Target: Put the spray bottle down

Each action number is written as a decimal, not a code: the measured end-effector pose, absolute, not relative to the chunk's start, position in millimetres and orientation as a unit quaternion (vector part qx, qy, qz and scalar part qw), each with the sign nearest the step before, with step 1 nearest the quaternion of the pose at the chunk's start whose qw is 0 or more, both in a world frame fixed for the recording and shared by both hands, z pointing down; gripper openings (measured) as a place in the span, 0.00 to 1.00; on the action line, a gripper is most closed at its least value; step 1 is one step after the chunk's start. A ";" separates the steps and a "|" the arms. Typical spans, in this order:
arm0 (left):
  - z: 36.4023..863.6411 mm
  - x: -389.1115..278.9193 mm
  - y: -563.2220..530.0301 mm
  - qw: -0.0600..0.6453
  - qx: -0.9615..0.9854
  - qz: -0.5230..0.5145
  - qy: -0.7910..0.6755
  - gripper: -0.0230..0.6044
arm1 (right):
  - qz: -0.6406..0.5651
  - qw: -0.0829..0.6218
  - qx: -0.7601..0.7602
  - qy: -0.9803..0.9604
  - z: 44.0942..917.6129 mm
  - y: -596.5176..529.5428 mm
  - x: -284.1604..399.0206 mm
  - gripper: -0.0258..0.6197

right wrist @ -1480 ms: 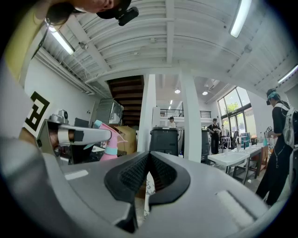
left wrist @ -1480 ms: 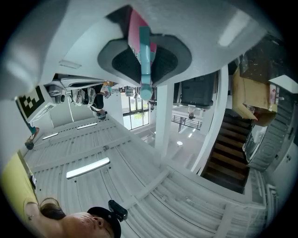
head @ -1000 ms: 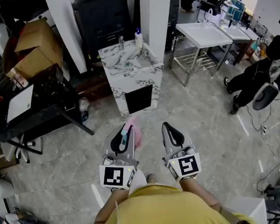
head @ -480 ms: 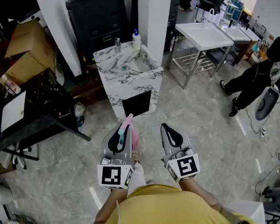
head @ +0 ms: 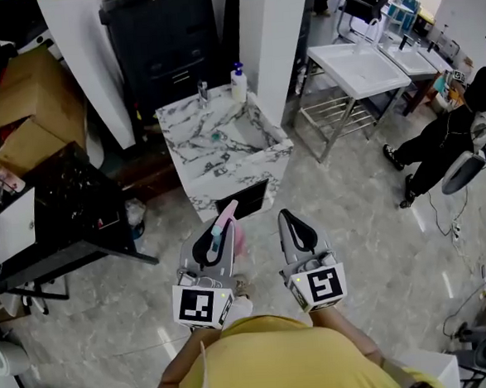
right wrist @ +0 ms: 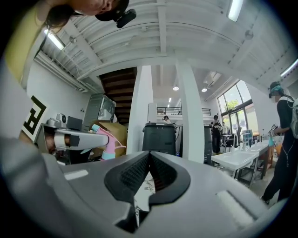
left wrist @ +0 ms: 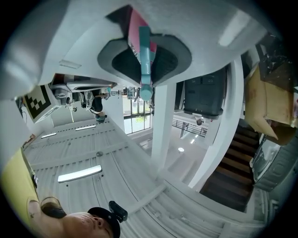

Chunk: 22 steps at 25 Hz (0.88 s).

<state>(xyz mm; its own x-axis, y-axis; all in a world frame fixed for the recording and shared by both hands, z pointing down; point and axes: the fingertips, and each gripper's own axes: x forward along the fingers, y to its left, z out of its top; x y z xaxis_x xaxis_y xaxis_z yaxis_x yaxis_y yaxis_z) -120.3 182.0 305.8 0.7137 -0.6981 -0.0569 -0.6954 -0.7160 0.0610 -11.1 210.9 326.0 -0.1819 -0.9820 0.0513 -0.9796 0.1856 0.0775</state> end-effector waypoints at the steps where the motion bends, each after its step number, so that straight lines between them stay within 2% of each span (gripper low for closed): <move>1: 306.6 -117.9 172.3 0.018 0.928 -0.037 -0.371 0.13 | -0.008 0.050 0.640 -0.767 328.1 201.4 -10.5 0.04; 11: 321.6 -99.7 104.0 0.035 0.943 -0.034 -0.330 0.13 | 0.013 0.071 0.672 -0.737 338.8 137.7 2.3 0.04; 22: 325.9 -92.7 56.3 0.048 0.943 -0.041 -0.327 0.13 | -0.007 0.046 0.663 -0.747 336.1 89.3 1.1 0.04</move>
